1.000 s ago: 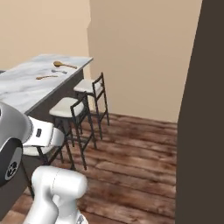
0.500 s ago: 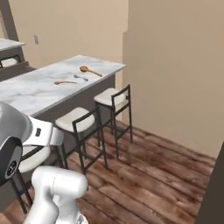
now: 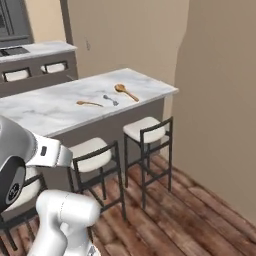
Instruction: Pick up the metallic utensils from the counter and place them in the open drawer. Make sure not to pick up any wooden utensils.
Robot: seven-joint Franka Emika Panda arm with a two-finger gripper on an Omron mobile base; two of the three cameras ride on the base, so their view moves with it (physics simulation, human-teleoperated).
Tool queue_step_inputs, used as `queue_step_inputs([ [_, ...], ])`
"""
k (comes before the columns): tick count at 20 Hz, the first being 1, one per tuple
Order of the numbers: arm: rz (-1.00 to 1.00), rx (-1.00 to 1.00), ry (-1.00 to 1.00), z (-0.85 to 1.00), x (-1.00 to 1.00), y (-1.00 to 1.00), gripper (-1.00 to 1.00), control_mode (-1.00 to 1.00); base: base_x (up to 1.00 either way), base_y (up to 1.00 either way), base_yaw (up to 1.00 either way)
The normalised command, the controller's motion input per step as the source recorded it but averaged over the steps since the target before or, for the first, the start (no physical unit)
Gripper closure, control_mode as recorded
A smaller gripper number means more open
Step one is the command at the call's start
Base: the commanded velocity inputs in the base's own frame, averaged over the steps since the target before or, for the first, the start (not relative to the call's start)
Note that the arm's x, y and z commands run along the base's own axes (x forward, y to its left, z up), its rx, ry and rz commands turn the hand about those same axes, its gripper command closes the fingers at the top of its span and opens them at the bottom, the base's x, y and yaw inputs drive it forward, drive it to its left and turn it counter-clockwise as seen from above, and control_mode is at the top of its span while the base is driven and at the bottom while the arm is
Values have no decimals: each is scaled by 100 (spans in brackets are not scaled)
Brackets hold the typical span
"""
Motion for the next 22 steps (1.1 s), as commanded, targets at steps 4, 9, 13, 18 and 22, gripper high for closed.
queue_step_inputs([
  [4,0,0,0,0,0,0,-100,100,73,-79,57],
  [9,0,0,0,0,0,0,-100,100,54,-79,58],
  [13,0,0,0,0,0,0,-100,100,39,-84,59],
  [18,0,0,0,0,0,0,-100,100,19,-94,37],
  [22,0,0,0,0,0,0,-100,100,37,-70,28],
])
